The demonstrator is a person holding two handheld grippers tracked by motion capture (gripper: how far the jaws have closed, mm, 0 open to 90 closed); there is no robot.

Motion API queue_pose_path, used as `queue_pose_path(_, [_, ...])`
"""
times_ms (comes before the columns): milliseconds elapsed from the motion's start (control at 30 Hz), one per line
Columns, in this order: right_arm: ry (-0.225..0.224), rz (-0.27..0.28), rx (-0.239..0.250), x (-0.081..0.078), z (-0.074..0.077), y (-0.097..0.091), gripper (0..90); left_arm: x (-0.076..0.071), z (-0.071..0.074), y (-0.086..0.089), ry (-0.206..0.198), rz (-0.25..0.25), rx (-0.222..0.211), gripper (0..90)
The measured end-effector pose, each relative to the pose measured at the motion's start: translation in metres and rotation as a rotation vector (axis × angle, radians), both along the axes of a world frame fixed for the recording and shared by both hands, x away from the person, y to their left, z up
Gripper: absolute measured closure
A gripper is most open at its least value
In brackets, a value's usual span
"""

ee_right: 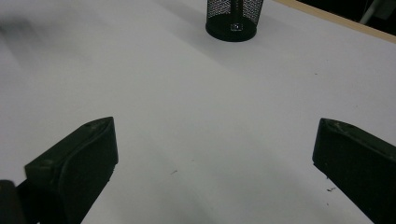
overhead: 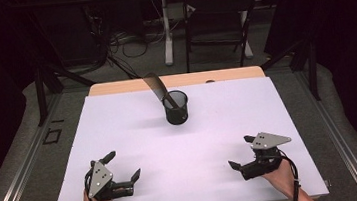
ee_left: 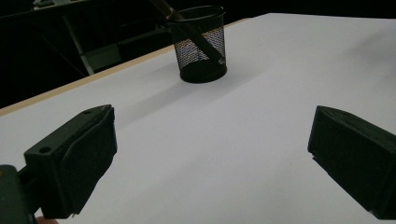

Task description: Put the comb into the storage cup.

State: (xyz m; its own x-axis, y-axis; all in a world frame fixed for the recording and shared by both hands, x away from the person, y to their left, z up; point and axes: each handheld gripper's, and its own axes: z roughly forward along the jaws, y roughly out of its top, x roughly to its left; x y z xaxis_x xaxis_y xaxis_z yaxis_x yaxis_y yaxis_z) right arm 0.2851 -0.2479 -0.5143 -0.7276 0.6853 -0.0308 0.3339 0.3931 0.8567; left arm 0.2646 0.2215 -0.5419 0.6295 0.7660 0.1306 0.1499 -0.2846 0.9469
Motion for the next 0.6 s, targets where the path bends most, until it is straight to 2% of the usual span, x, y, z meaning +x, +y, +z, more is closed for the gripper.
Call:
queue_pose_path(300, [-0.021, -0.026, 0.015, -0.009, -0.003, -0.005, 0.0, -0.001, 0.000, 0.001, 0.001, 0.006, -0.001, 1.4])
queue_pose_path(433, [-0.028, -0.028, 0.004, -0.011, -0.004, -0.005, 0.0, -0.001, 0.000, 0.001, -0.001, 0.006, 0.001, 1.4])
queue_pose_path(600, [-0.040, -0.028, 0.013, -0.012, -0.002, -0.006, 0.0, -0.001, 0.000, 0.001, -0.001, 0.008, 0.002, 1.4])
